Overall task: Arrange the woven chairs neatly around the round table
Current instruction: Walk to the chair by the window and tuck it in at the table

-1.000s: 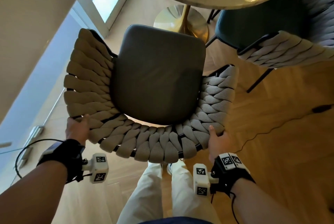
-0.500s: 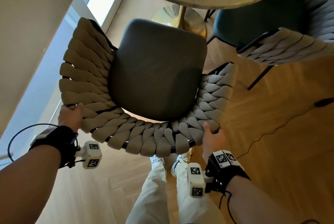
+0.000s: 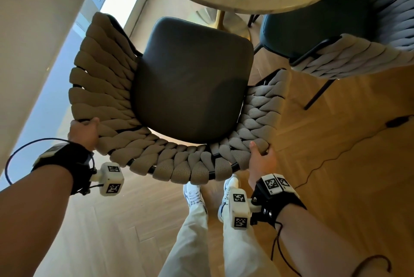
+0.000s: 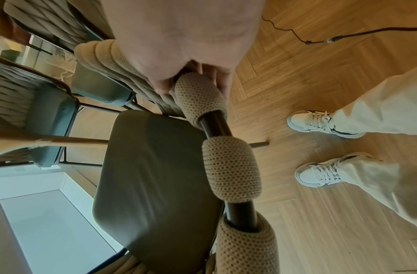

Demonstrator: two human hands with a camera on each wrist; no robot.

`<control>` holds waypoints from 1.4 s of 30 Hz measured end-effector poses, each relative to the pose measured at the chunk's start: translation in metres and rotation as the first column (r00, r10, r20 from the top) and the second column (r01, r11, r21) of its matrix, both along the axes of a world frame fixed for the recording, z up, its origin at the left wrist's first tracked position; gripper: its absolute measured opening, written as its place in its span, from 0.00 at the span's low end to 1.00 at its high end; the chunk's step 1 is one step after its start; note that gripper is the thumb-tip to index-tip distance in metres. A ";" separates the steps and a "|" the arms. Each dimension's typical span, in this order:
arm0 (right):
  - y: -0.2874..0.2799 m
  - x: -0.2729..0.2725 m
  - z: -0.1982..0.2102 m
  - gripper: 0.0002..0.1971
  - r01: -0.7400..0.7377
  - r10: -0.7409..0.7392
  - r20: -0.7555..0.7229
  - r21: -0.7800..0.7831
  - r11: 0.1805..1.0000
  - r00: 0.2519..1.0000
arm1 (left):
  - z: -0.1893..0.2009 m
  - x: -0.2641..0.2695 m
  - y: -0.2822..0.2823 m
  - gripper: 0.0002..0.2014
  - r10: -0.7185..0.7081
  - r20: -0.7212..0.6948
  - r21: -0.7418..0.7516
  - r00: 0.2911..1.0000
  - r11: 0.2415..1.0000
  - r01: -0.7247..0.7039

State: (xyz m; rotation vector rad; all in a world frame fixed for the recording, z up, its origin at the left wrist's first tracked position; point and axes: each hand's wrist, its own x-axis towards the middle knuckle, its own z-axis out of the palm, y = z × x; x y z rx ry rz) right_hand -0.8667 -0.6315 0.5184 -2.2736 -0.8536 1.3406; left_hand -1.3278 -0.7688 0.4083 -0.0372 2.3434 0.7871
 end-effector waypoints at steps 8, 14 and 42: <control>0.005 0.005 -0.011 0.36 0.050 -0.050 0.000 0.019 0.999 0.999 | 0.026 0.027 0.018 0.43 -0.052 -0.044 -0.011 0.998 0.999 0.051; 0.008 0.011 -0.013 0.36 0.038 -0.040 0.040 0.039 0.999 0.998 | 0.044 0.048 0.025 0.39 -0.049 -0.056 -0.004 0.997 0.999 0.049; 0.002 0.025 -0.031 0.38 -0.082 0.080 0.123 0.011 0.997 0.989 | 0.055 0.048 0.024 0.47 -0.076 -0.009 0.004 0.997 0.997 0.076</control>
